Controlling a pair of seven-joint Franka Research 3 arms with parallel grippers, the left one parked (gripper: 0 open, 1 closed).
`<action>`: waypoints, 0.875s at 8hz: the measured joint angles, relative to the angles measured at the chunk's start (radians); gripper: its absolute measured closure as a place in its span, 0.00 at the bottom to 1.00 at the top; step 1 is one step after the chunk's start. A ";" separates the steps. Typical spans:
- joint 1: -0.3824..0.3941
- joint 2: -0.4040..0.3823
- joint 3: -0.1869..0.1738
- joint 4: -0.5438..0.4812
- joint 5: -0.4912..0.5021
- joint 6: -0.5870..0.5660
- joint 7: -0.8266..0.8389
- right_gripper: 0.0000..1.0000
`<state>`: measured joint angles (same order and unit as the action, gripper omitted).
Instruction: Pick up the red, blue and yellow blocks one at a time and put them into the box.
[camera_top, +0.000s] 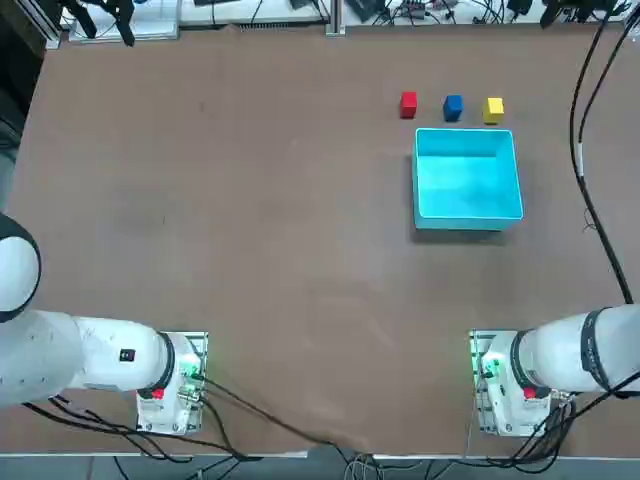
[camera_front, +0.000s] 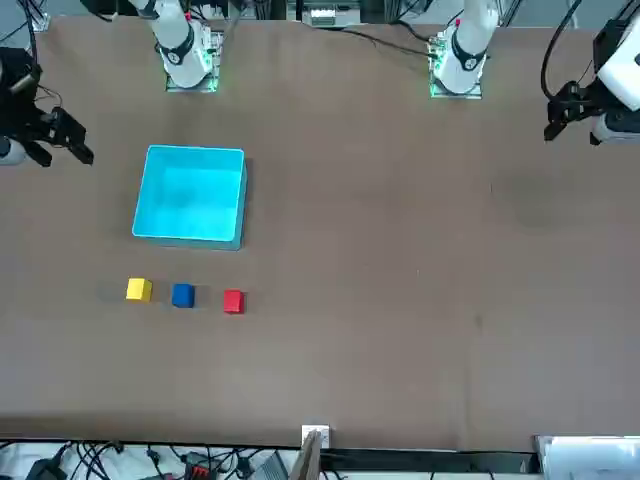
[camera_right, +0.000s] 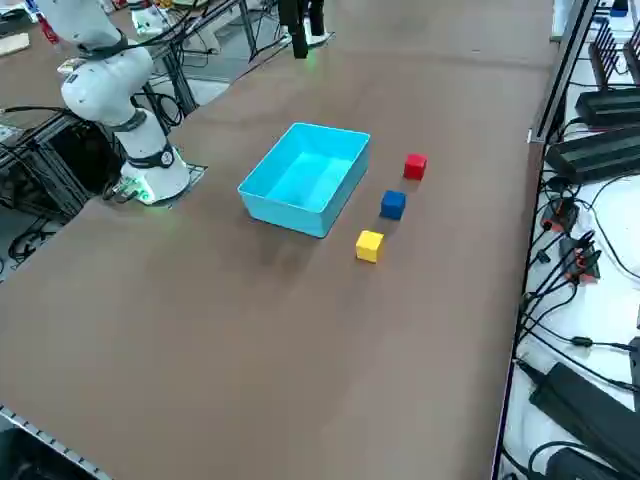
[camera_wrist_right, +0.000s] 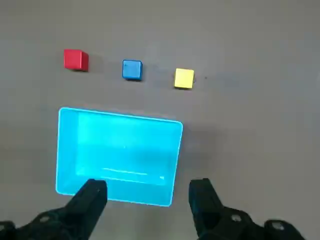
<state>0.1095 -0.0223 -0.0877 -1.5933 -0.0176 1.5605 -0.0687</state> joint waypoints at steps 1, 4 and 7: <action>0.000 0.000 0.000 0.000 0.000 -0.005 -0.009 0.00; 0.009 0.024 0.021 0.000 0.007 0.009 0.034 0.00; 0.082 0.183 0.053 0.046 0.010 0.121 0.111 0.00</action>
<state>0.1919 0.1605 -0.0347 -1.5471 -0.0072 1.6813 0.0424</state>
